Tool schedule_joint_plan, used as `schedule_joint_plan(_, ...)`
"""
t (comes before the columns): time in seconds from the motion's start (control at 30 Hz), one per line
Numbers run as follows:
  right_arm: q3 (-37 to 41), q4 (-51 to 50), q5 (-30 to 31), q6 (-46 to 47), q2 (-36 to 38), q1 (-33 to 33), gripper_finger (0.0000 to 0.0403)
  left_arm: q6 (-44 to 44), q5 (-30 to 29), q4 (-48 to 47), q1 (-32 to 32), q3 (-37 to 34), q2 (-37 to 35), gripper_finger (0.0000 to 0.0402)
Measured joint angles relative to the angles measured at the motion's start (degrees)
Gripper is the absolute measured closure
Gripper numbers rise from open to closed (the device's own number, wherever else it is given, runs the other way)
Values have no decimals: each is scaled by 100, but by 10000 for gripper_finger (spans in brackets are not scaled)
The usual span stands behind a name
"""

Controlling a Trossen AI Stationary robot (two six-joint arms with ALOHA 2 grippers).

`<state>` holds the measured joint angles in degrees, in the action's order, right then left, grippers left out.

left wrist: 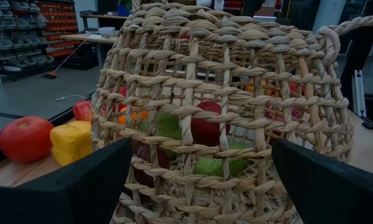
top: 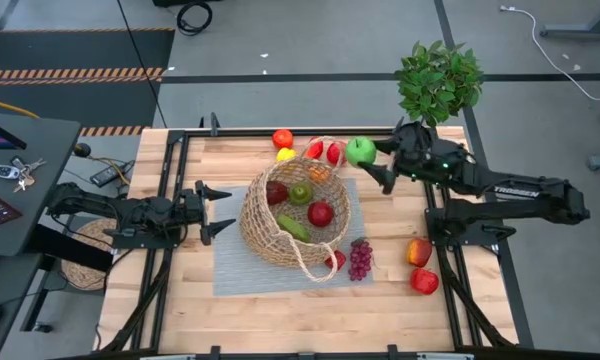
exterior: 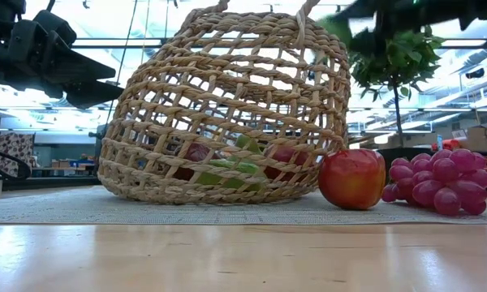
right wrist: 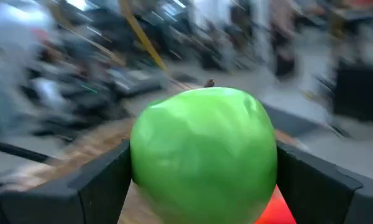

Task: Build produce basket
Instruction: Put the green apple into the mesh basket

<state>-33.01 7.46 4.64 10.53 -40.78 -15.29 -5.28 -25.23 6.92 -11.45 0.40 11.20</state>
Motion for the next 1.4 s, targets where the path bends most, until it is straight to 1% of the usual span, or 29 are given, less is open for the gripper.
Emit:
schedule_joint_plan(0.07, 0, 504, -134, -142, -5, 302, 43, -2, 0, 0, 0, 0, 1, 8)
schedule_joint_plan(0.17, -4, 1128, -105, -483, -60, 766, 43, 1, 0, 0, 0, 0, 2, 8)
schedule_joint_plan(0.27, -4, 1625, 135, -894, -150, 1216, 43, -2, 0, -2, -1, 0, 2, 8)
schedule_joint_plan(0.33, -4, 1975, 396, -1101, -225, 1462, 43, 1, -1, 2, 0, 0, 0, 8)
schedule_joint_plan(0.47, -4, 2545, 831, -1369, -318, 1796, 43, 1, 0, 0, -1, 0, 1, 8)
schedule_joint_plan(0.57, -4, 2716, 891, -1515, -321, 1940, 43, 0, 0, 0, -1, 0, 1, 8)
schedule_joint_plan(0.73, -4, 2621, 1094, -1708, -325, 2070, 43, 1, -1, 0, 0, 0, 2, 8)
schedule_joint_plan(0.87, -4, 2563, 1109, -2064, -489, 2248, 43, 1, -2, 1, -1, 0, 1, 8)
schedule_joint_plan(0.9, -4, 2579, 1202, -2201, -561, 2322, 43, 0, 0, 0, -1, 0, 0, 8)
schedule_joint_plan(1.03, -299, 2250, 2008, -2785, -941, 2679, 43, 1, 0, 0, -1, 0, 0, 8)
schedule_joint_plan(1.17, -900, 1705, 2796, -3487, -1516, 3072, 43, 1, 0, 0, -1, 0, 2, 8)
schedule_joint_plan(1.3, -1516, 1356, 3783, -4403, -2144, 3420, 43, 1, 0, 0, -1, 0, 0, 8)
schedule_joint_plan(1.4, -1833, 1330, 4434, -5119, -2562, 3615, 43, -2, -1, 0, 1, 0, 1, 8)
